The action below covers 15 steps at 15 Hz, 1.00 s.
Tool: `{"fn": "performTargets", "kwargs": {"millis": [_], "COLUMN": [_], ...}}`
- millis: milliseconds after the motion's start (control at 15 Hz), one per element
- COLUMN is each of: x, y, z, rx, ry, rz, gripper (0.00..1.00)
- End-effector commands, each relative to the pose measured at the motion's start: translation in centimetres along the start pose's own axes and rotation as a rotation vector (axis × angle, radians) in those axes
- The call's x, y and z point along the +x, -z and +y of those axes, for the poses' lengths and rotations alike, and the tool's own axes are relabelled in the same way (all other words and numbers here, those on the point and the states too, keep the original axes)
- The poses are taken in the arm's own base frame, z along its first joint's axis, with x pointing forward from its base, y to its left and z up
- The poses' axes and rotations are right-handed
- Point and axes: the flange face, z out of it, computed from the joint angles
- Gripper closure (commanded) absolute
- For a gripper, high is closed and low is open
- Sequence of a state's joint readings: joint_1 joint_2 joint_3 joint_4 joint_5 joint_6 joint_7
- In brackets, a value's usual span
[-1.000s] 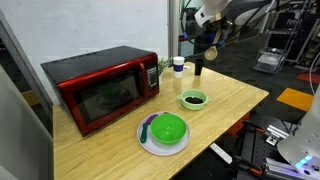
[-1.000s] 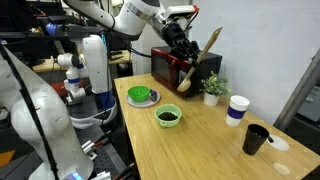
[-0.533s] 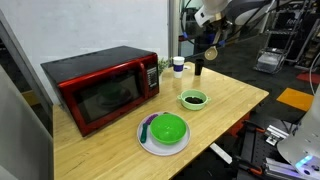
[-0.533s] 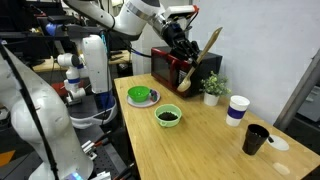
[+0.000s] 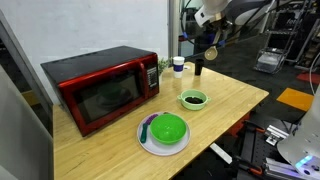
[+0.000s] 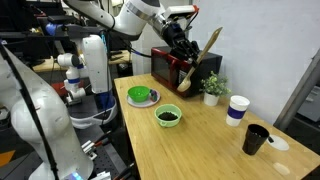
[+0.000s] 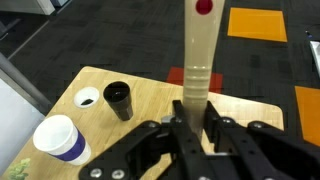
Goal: Use the spoon to transfer beans from the light-green bowl to the dark green bowl
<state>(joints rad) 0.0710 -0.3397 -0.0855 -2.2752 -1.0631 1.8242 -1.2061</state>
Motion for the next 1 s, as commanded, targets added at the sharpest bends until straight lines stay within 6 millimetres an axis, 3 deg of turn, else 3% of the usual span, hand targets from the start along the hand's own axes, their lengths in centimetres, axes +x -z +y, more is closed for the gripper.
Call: {"fn": "performTargets", "kwargs": {"millis": [0,333,400,733,933], "x": [0.0,0.0,0.0,1.1,3.0], "y": [0.0,0.0,0.1,1.2,2.1], "z": [0.0,0.0,0.0,0.4,1.1], "rx": [0.001,0.001,-0.003,-0.022,-0.044], "ry": [0.0,0.0,0.0,0.012,0.029], "rz": [0.0,0.0,-0.006,-0.041,-0.092], "gripper": [0.78,0.78,0.94,0.94,0.94]}}
